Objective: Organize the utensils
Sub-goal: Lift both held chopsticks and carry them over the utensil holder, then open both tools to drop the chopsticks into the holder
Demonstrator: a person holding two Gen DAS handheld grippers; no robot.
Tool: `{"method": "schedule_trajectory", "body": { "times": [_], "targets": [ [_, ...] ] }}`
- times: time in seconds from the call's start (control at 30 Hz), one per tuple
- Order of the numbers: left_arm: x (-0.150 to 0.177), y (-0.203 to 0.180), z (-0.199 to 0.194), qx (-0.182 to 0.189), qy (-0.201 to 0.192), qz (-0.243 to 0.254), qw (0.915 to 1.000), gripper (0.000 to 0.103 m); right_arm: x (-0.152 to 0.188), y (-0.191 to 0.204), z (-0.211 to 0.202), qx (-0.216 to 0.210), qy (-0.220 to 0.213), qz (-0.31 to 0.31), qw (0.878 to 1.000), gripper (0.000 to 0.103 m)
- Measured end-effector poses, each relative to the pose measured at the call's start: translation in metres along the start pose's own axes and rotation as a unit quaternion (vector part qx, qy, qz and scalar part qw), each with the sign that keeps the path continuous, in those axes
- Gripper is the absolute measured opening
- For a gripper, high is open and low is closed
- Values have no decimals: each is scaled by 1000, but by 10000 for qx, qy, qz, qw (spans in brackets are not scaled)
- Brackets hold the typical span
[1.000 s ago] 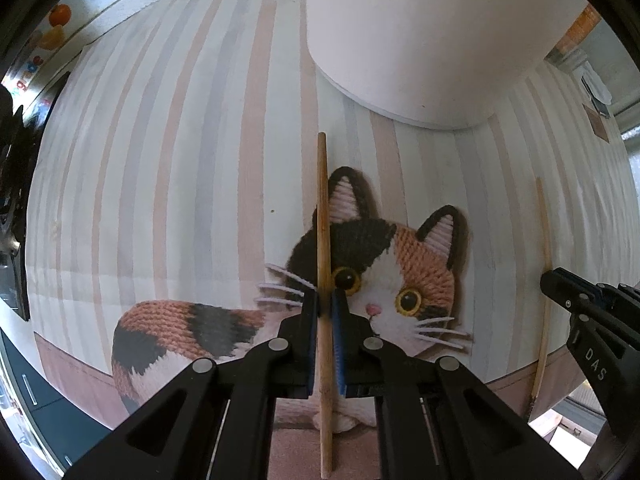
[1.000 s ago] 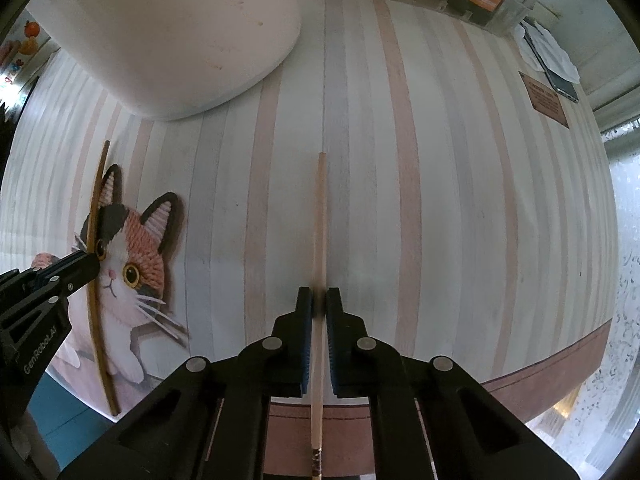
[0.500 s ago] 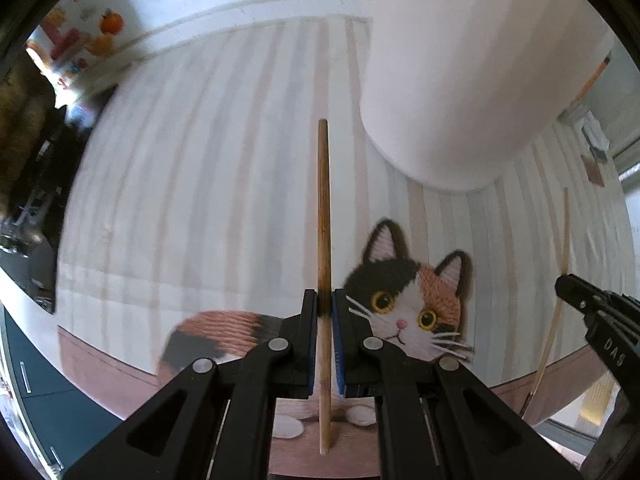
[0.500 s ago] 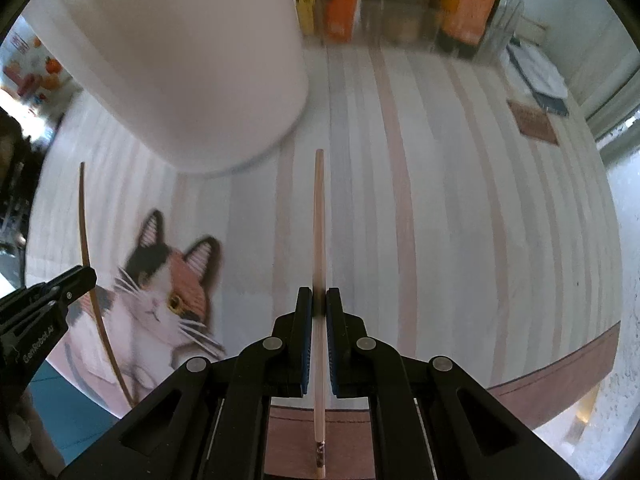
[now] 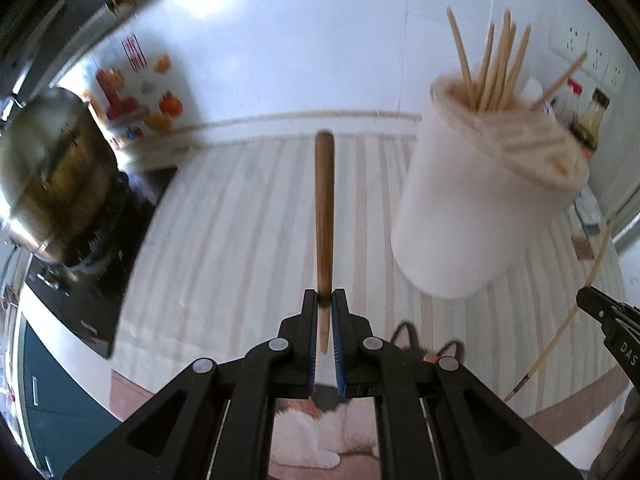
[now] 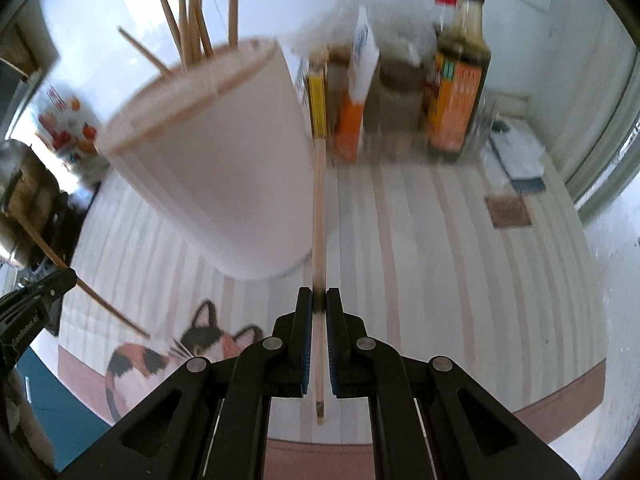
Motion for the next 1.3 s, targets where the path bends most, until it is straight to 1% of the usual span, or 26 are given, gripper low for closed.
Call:
{"method": "schedule_trajectory", "body": {
  "times": [0.17, 0.27, 0.4, 0.53, 0.6, 0.7, 0.8, 0.87, 0.93, 1.07, 1.13, 1.2, 1.3],
  "targets": [
    [-15, 6, -18, 83, -246, -155, 9995, 4, -13, 1, -21, -101, -287, 85, 9995, 7],
    [-25, 9, -37, 298, -354, -351, 9983, 4, -22, -1, -35, -149, -494, 168, 9985, 7],
    [-41, 13, -71, 526, -658, -499, 9952, 4, -39, -11, -63, -458, -733, 475, 9951, 7],
    [-60, 20, -108, 967, -909, -747, 9883, 4, -58, -20, -99, -895, -966, 737, 9885, 7],
    [-70, 23, -128, 1220, -1031, -850, 9835, 4, -69, -24, -118, -1152, -1096, 843, 9837, 7],
    [-85, 25, -156, 1465, -1263, -920, 9768, 4, -86, -26, -145, -1445, -1315, 913, 9765, 7],
    [-99, 20, -175, 1668, -1430, -911, 9713, 4, -104, -25, -165, -1608, -1530, 906, 9708, 7],
    [-107, 14, -183, 1759, -1495, -870, 9691, 4, -119, -25, -177, -1638, -1707, 888, 9675, 7],
    [-115, 6, -183, 1750, -1532, -790, 9694, 4, -138, -25, -185, -1608, -1908, 869, 9645, 7],
    [-129, -13, -170, 1674, -1449, -662, 9729, 4, -170, -17, -186, -1553, -2114, 811, 9616, 7],
    [-136, -21, -157, 1603, -1361, -622, 9757, 4, -186, -9, -179, -1491, -2206, 777, 9608, 7],
    [-142, -27, -143, 1506, -1235, -580, 9791, 4, -197, -4, -171, -1476, -2196, 759, 9614, 7],
    [-150, -30, -115, 1415, -986, -666, 9828, 5, -210, 4, -154, -1413, -2204, 740, 9623, 7]
  ]
}}
Point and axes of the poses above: each gripper's, at about its wrist camera, not at the fingertips, and z roughly the way its jaws point, y to its left, x to its underside, the point moved 3 cm from there along z, roughly the way its jaws point, and after that the axes turned 5 degrees about y, right-handed, at the moved point
